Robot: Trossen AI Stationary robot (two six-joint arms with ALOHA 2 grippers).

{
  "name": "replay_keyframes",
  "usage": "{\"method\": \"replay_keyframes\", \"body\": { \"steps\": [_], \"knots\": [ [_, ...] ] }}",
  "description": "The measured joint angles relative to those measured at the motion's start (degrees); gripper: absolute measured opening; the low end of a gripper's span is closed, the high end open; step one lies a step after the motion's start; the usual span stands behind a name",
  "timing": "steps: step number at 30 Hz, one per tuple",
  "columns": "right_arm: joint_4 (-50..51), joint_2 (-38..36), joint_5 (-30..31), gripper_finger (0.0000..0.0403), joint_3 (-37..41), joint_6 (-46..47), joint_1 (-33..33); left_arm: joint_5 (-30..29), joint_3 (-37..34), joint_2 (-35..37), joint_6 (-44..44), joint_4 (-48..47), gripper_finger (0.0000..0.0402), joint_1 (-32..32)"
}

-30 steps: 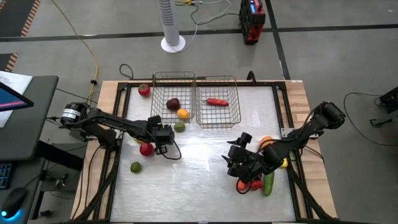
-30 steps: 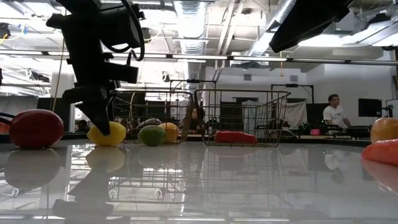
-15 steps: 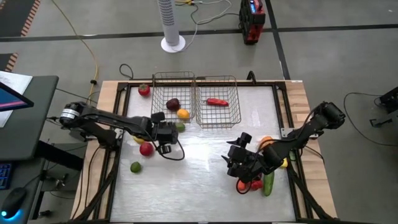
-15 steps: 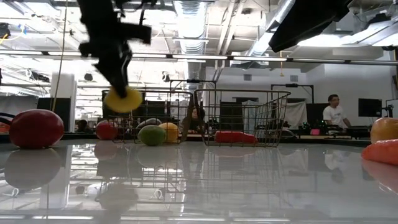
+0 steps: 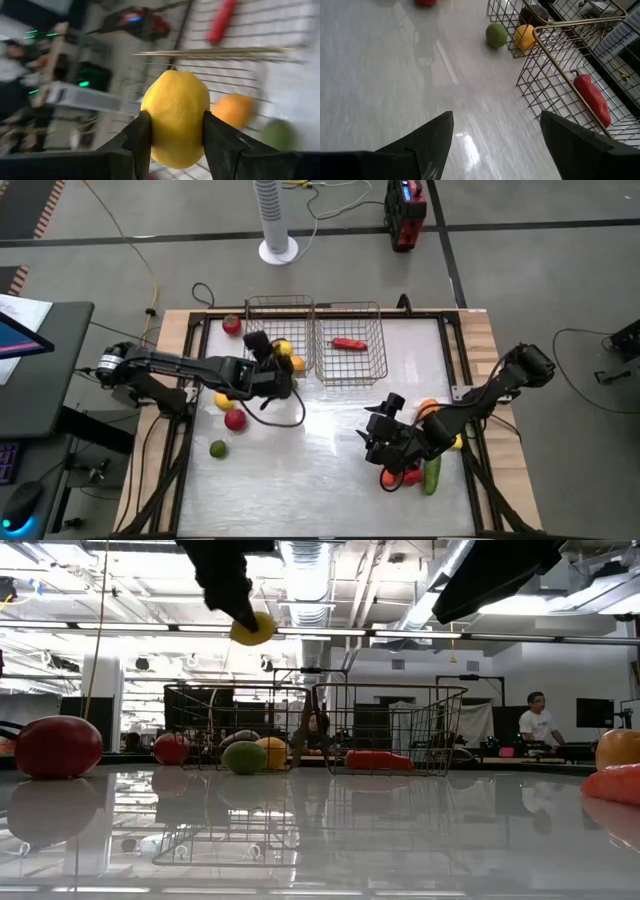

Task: Sort produce into baskets
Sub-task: Put the right lemon into the left wire basket, then put the bottom tomato into the left wire basket

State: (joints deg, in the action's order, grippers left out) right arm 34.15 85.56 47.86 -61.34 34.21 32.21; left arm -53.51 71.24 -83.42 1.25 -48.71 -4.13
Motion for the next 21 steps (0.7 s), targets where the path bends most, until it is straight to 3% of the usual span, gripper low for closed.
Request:
{"method": "replay_keyframes", "body": {
  "steps": [4,12,17,21],
  "knots": [
    [0.0,0.0,0.0,0.0324,0.0,-0.1,0.0,1.2,-0.1,-0.1,1.9,0.2,0.0161,4.6],
    [1.4,-0.2,0.0,0.0324,-0.6,-4.0,-0.1,9.9,0.1,-0.1,0.8,-1.9,0.0294,11.1],
    [12.7,-3.2,1.6,0.0324,-7.8,-4.9,-0.1,18.9,3.8,-0.1,3.1,-12.9,0.0311,6.4],
    [13.8,-6.4,5.4,0.0324,-12.3,-10.5,0.7,26.0,5.7,0.0,10.1,-20.0,0.0304,-0.8]
  ]
}}
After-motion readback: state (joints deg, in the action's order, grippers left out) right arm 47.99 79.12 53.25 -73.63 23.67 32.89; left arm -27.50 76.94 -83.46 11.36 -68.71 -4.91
